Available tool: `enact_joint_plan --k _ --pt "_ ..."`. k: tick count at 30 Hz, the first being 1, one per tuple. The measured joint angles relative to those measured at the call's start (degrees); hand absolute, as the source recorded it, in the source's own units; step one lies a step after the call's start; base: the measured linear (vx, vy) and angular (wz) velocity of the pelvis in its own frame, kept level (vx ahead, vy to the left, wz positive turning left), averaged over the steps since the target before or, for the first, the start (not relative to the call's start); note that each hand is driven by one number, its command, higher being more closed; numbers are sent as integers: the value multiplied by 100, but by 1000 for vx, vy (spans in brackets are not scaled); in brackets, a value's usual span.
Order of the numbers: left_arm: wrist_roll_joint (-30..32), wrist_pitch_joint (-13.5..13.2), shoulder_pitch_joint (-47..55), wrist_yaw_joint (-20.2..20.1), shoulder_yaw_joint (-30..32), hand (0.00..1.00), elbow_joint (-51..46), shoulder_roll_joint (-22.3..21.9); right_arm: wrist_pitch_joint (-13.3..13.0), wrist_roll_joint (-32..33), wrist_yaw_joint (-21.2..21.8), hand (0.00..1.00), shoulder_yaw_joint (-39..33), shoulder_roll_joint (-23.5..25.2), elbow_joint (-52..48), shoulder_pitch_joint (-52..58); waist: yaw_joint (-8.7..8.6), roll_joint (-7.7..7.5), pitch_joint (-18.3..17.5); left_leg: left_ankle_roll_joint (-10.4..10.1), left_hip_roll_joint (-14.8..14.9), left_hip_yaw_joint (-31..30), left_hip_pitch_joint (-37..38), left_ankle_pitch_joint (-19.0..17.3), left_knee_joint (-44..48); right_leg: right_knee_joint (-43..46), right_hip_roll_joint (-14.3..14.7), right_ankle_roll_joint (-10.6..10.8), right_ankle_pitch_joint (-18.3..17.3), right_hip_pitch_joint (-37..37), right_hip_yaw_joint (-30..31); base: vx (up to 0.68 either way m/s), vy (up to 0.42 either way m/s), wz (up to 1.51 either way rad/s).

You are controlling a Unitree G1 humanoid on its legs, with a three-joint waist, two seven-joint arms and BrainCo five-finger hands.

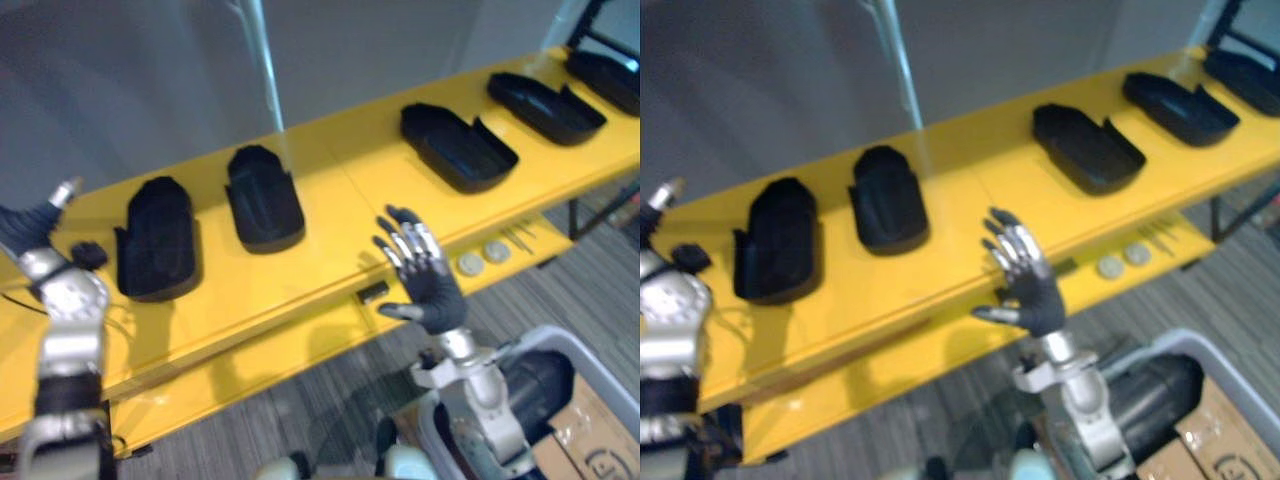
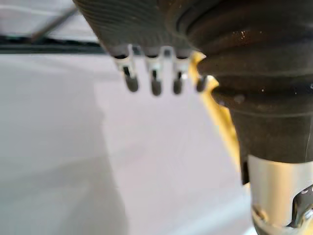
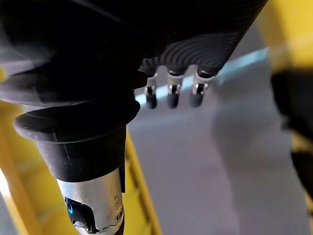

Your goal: Walk over and take plastic housings, then place them on the shelf

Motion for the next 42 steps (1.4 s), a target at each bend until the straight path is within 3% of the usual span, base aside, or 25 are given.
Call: enact_joint_plan --k 1,3,5,9,15,18,22,26,34,42 --pt "77 -4 510 -91 -112 0 -396 -379 108 -47 -122 0 134 130 261 -158 135 -1 -36 -13 -19 -185 5 8 -4 -105 -2 0 0 164 -197 28 -11 64" --pt "514 4 1096 -194 -260 0 -707 -727 200 -177 -304 0 288 274 618 -324 313 -7 -93 -45 -44 -381 -5 48 -49 -187 -7 0 -1 285 -416 2 -12 57" --pt "572 -12 1539 -376 -456 0 -914 -997 204 -189 -556 0 497 384 922 -441 498 -38 -153 -51 -76 -549 -35 88 -76 -276 -12 1 -1 375 -587 -31 -19 52" --pt "593 -2 2169 -634 -845 0 -934 -1457 195 -828 -1373 0 777 828 1581 -745 719 -140 -271 -62 -132 -828 -178 187 -170 -326 -36 7 -9 442 -920 -48 -4 38" --pt "145 -261 2572 -775 -1180 0 -863 -1681 200 -1870 -2965 0 752 1220 2743 -1126 873 -385 -414 -33 -261 -1097 -341 247 -160 -321 -138 23 -1 442 -1207 -12 43 25" --pt "157 -465 2579 -769 -1301 0 -807 -1681 199 -2103 -3501 0 713 1338 3218 -1369 978 -394 -419 -11 -333 -1119 -386 260 -151 -305 -206 52 17 416 -1225 4 81 11" --pt "146 -581 2562 -769 -1318 0 -772 -1680 204 -2433 -3902 0 715 1494 3640 -1752 1006 -396 -410 12 -384 -1130 -410 270 -154 -287 -258 61 23 388 -1240 5 59 3" --pt "138 -601 2519 -771 -1339 0 -581 -1679 222 -2491 -4035 0 714 1613 4001 -2029 1012 -448 -364 23 -415 -1158 -433 265 -152 -283 -292 61 23 387 -1313 5 47 7" --pt "91 -622 2427 -768 -1375 0 -405 -1679 675 -2822 -4268 0 680 1635 4483 -2227 1029 -500 -286 43 -499 -1253 -505 270 -123 -212 -381 61 23 335 -1383 11 47 7" --pt "-126 -748 2382 -764 -1574 0 -351 -1683 1088 -2874 -4931 0 374 1645 4946 -2323 1039 -510 -109 138 -567 -1288 -607 202 55 -132 -452 59 22 321 -1480 0 54 4"
